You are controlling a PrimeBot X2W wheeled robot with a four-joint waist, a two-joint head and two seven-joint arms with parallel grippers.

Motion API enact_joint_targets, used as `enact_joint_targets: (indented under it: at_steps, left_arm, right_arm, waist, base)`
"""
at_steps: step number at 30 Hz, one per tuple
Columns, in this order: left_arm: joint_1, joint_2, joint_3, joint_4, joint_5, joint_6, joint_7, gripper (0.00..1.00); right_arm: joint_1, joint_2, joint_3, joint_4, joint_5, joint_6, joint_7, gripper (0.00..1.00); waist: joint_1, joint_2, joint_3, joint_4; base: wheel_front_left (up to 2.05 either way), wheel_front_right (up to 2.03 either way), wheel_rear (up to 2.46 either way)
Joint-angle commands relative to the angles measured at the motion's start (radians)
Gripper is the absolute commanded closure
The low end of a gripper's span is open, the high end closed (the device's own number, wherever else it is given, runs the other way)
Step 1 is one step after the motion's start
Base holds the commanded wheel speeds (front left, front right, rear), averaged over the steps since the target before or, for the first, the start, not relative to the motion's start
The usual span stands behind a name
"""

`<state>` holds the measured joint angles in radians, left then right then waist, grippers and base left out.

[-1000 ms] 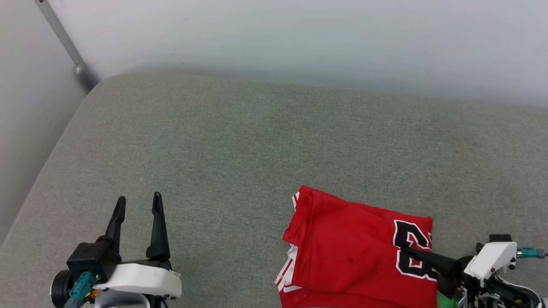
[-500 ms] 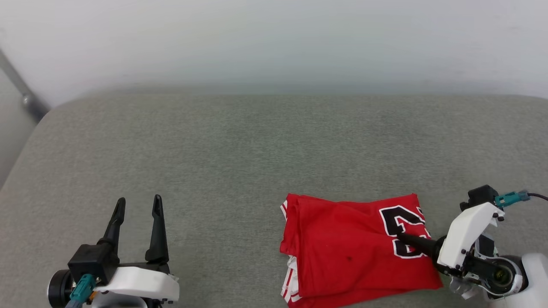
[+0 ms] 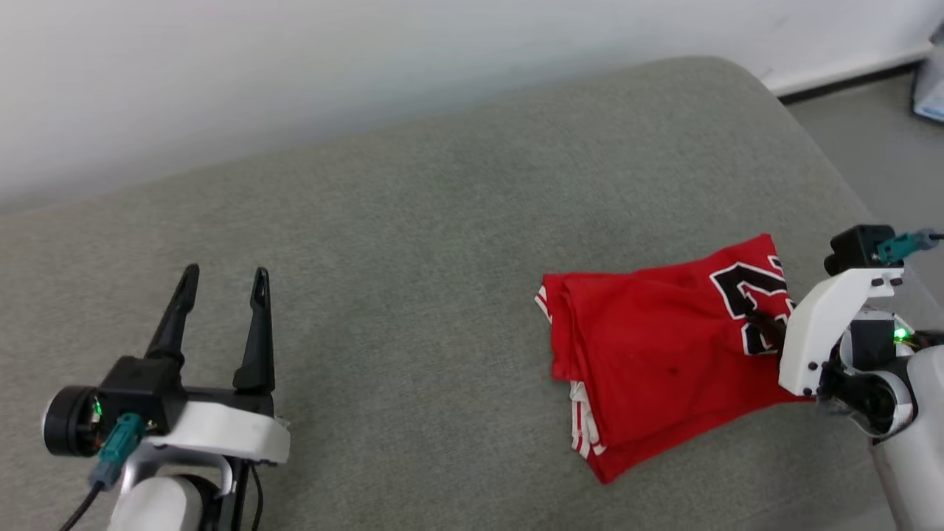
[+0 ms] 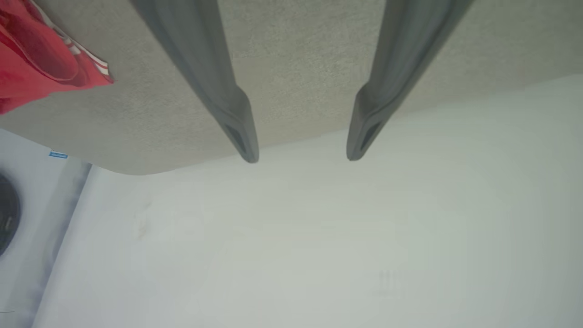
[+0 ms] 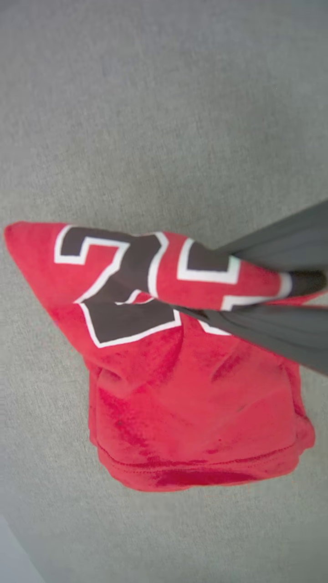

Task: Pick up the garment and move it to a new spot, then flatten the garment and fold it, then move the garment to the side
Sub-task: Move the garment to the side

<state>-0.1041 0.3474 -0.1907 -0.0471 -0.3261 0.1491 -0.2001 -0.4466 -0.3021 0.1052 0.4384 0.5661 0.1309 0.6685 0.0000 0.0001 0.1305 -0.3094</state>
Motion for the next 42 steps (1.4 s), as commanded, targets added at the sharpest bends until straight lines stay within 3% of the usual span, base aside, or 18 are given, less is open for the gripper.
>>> enact_joint_targets:
  at_steps: [1, 6, 11, 20, 21, 22, 23, 32, 42]
  left_arm:
    - [-0.022, 0.02, 0.0, -0.015, 0.011, -0.003, 0.018, 0.0]
    - [-0.117, 0.076, -0.006, -0.092, 0.042, -0.02, 0.092, 0.0]
    - [-0.213, 0.123, -0.019, -0.17, 0.077, -0.042, 0.162, 0.0]
    - [-0.273, 0.154, -0.041, -0.257, 0.106, -0.051, 0.231, 0.0]
    - [-0.274, 0.157, -0.041, -0.263, 0.107, -0.05, 0.236, 0.0]
    - [-0.276, 0.157, -0.042, -0.268, 0.109, -0.048, 0.237, 0.0]
    - [-0.278, 0.157, -0.043, -0.272, 0.11, -0.047, 0.238, 0.0]
    - [-0.254, 0.128, -0.044, -0.238, 0.09, -0.032, 0.196, 0.0]
    - [-0.085, 0.036, -0.046, -0.078, 0.009, 0.004, 0.059, 0.0]
  right_arm:
    - [-0.047, -0.006, 0.012, 0.019, -0.039, 0.0, -0.038, 1.0]
    - [-0.175, -0.023, -0.025, 0.117, -0.123, 0.0, -0.173, 1.0]
    - [-0.3, -0.046, -0.108, 0.23, -0.185, -0.001, -0.336, 1.0]
    - [-0.429, -0.074, -0.246, 0.389, -0.312, 0.0, -0.56, 1.0]
    - [-0.438, -0.066, -0.254, 0.407, -0.33, 0.0, -0.582, 0.88]
    - [-0.447, -0.063, -0.263, 0.42, -0.35, 0.0, -0.615, 0.5]
    - [-0.455, -0.064, -0.267, 0.432, -0.373, -0.001, -0.648, 0.0]
    - [-0.476, -0.06, -0.285, 0.52, -0.494, -0.001, -0.813, 0.0]
    - [-0.318, -0.088, -0.181, 0.452, -0.518, -0.001, -0.827, 0.0]
  waist:
    - [0.0, -0.0001, 0.144, -0.136]
    - [0.0, -0.0001, 0.279, -0.185]
    - [0.0, -0.0001, 0.388, -0.178]
    - [0.0, -0.0001, 0.459, -0.143]
    - [0.0, -0.0001, 0.462, -0.141]
    - [0.0, -0.0001, 0.465, -0.138]
    - [0.0, -0.0001, 0.468, -0.135]
    - [0.0, -0.0001, 0.418, -0.12]
    - [0.0, -0.0001, 0.139, -0.059]
  base:
    - [0.0, 0.0, 0.0]
    - [0.0, 0.0, 0.0]
    - [0.0, 0.0, 0.0]
    - [0.0, 0.0, 0.0]
    - [0.0, 0.0, 0.0]
    - [0.0, 0.0, 0.0]
    - [0.0, 0.0, 0.0]
    - [0.0, 0.0, 0.0]
    - [0.0, 0.0, 0.0]
